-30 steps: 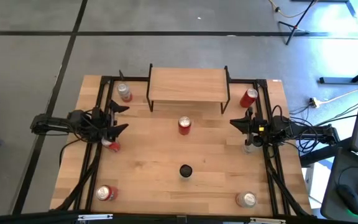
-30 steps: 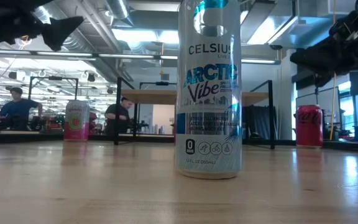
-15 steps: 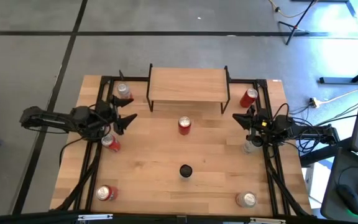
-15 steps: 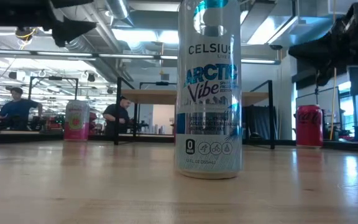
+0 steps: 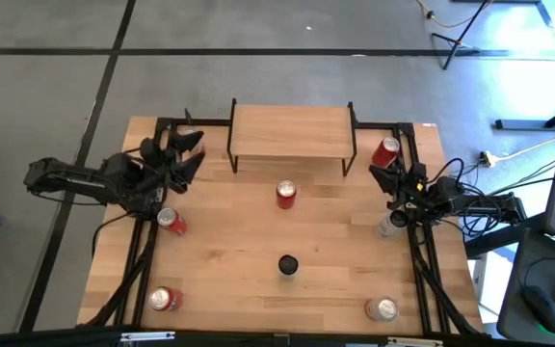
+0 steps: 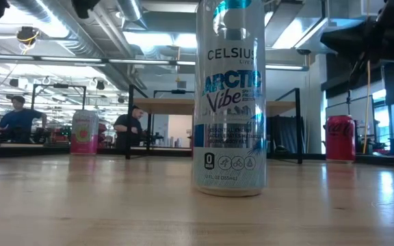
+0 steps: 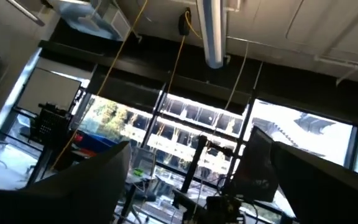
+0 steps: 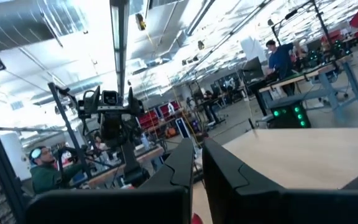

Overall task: Place canned beverage on shelf
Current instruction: Put the left red and black soda can on the shelf

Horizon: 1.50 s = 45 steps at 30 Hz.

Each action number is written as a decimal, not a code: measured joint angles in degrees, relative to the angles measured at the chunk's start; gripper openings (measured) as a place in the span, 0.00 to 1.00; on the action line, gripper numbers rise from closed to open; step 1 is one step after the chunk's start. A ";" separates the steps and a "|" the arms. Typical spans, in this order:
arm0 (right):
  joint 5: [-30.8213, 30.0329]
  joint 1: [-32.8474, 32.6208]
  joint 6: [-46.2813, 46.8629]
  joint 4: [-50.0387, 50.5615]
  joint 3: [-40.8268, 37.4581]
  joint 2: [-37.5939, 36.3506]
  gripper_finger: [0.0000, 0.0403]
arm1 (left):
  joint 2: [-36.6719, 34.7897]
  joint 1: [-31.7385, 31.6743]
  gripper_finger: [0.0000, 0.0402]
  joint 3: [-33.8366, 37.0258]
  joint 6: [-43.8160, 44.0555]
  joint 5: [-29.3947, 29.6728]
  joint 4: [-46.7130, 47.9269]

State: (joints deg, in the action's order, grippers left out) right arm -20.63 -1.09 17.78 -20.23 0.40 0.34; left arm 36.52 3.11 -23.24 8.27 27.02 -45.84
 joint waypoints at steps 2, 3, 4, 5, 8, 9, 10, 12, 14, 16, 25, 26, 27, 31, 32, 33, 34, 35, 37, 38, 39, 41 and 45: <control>-0.40 0.01 -0.02 0.28 0.00 0.01 0.06 | 2.34 -0.62 0.94 -2.00 0.22 3.16 1.33; -0.45 0.00 -0.02 0.28 0.00 0.02 0.06 | 3.70 -1.00 0.94 -3.07 0.19 4.15 2.60; -0.83 0.00 -0.02 0.26 0.00 0.00 0.06 | 5.13 -1.32 0.94 -4.28 0.21 5.31 4.01; -1.13 -0.02 -0.02 0.29 0.00 0.02 0.06 | 6.69 -1.66 0.94 -5.60 0.19 6.59 4.90; -1.48 0.01 -0.04 1.03 0.00 0.04 0.06 | 11.27 -2.41 0.94 -8.81 -1.64 9.49 5.24; -1.46 0.00 -0.04 1.14 0.00 0.07 0.06 | 12.48 -2.68 0.94 -9.57 -2.24 9.78 5.05; -1.46 0.01 -0.04 1.16 0.00 0.07 0.06 | 13.72 -2.99 0.94 -10.18 -2.41 9.72 4.99; -1.45 -0.02 -0.04 1.18 0.00 0.27 0.06 | 16.15 -3.56 0.94 -11.32 -1.86 10.42 5.09; -1.46 0.00 -0.04 1.70 0.00 0.32 0.06 | 17.83 -3.63 0.94 -12.42 -0.18 12.34 5.37; -1.44 0.00 -0.04 2.52 0.00 0.31 0.06 | 19.51 -3.47 0.94 -13.91 1.88 14.91 4.17; -1.21 -0.01 2.95 4.18 0.00 0.35 0.06 | 28.28 -5.47 0.94 -21.44 8.89 -2.91 5.28; -0.94 0.01 3.03 4.15 0.00 0.35 0.06 | 29.34 -5.53 0.94 -22.73 9.16 -4.48 7.37; -0.83 -0.01 3.03 4.30 0.00 0.35 0.06 | 30.35 -5.57 0.94 -23.99 9.20 -5.79 10.08; -0.83 0.01 2.99 5.25 0.00 0.33 0.06 | 34.10 -5.07 0.94 -29.35 7.92 -12.09 20.33; -0.83 0.00 2.99 5.60 0.00 0.33 0.06 | 34.96 -4.76 0.94 -30.77 7.90 -12.29 22.98; -0.83 0.01 2.99 5.93 0.00 0.35 0.06 | 35.83 -4.53 0.93 -32.32 7.98 -12.53 26.29; -0.83 -0.01 2.99 5.97 0.00 0.35 0.06 | 36.71 -4.39 0.93 -33.94 8.03 -12.76 30.04; -0.83 -0.01 2.99 6.01 0.00 0.35 0.06 | 37.65 -4.39 0.93 -35.51 8.05 -12.82 33.46; -0.30 0.00 3.11 6.49 0.00 0.33 0.06 | 39.80 -4.41 0.92 -38.94 7.82 -13.03 39.82; 0.22 0.01 3.15 6.77 0.00 0.33 0.06 | 40.79 -4.43 0.92 -40.38 7.66 -13.25 42.33; 0.76 -0.01 3.17 6.94 0.00 0.33 0.06 | 41.83 -4.43 0.92 -41.65 7.30 -13.78 44.32; 1.16 0.01 3.19 7.73 0.00 0.31 0.06 | 44.15 -4.43 0.92 -43.42 6.31 -14.84 46.60; 0.80 0.00 3.21 9.16 0.00 0.31 0.06 | 48.64 -4.99 0.92 -44.09 6.19 -16.98 47.86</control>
State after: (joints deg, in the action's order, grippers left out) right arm -19.83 -1.09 20.99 -11.07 0.40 0.64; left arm 85.15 -1.87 -67.33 14.46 10.04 2.02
